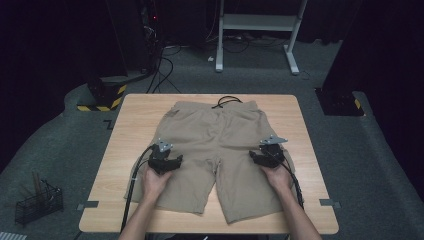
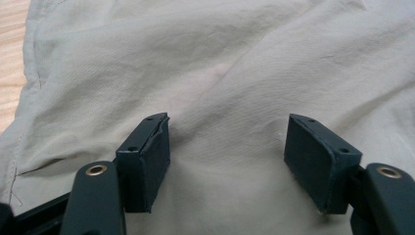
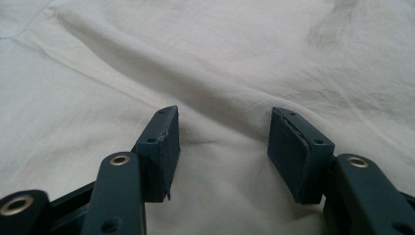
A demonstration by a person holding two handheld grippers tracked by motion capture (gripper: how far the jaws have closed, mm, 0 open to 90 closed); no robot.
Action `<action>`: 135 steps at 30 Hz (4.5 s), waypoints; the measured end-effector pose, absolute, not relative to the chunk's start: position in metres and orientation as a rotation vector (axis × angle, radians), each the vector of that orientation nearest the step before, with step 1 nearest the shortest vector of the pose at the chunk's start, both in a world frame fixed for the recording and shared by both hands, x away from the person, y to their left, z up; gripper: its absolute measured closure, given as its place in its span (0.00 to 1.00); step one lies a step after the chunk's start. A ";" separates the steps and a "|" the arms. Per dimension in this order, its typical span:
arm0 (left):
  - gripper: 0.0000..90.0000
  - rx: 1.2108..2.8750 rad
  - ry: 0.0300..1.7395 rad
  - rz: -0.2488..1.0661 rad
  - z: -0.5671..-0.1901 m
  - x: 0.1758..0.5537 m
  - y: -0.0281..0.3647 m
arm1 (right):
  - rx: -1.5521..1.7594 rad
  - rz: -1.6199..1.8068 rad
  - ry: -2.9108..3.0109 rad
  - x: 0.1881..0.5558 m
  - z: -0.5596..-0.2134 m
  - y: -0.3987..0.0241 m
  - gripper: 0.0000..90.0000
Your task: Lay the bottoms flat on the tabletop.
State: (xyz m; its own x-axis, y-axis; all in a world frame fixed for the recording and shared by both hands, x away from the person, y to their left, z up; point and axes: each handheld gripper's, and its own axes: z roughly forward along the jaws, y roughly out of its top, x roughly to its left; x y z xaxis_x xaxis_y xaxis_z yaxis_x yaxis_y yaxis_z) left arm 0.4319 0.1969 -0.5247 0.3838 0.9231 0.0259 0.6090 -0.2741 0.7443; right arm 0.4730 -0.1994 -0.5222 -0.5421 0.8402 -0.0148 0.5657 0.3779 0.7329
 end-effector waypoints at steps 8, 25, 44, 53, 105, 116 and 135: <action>0.36 2.021 1.340 0.601 -0.521 0.457 0.196 | 1.233 0.964 2.249 0.497 -0.522 -0.199 0.51; 0.42 2.117 1.170 0.411 -0.506 0.361 0.166 | 1.108 1.015 2.357 0.413 -0.507 -0.181 0.58; 0.99 2.277 0.988 0.287 -0.507 0.325 0.156 | 1.082 0.998 2.377 0.385 -0.521 -0.178 0.53; 0.51 2.108 1.041 0.359 -0.505 0.324 0.165 | 1.061 1.005 2.373 0.375 -0.521 -0.179 0.50; 0.47 1.958 1.117 0.383 -0.502 0.347 0.182 | 1.204 0.997 2.179 0.364 -0.504 -0.224 0.60; 0.45 2.050 1.183 0.499 -0.522 0.357 0.174 | 1.369 0.833 2.087 0.364 -0.518 -0.293 0.88; 0.38 1.995 1.192 0.487 -0.526 0.357 0.177 | 1.127 1.109 2.273 0.365 -0.513 -0.193 0.55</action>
State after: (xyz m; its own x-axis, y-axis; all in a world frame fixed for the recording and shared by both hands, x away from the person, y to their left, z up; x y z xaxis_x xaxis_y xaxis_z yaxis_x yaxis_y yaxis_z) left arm 0.3570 0.1772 -0.5261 0.4945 0.8677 -0.0517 0.5829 -0.2869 0.7602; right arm 0.3645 -0.1929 -0.5133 -0.6115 0.7911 0.0156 0.4993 0.3704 0.7833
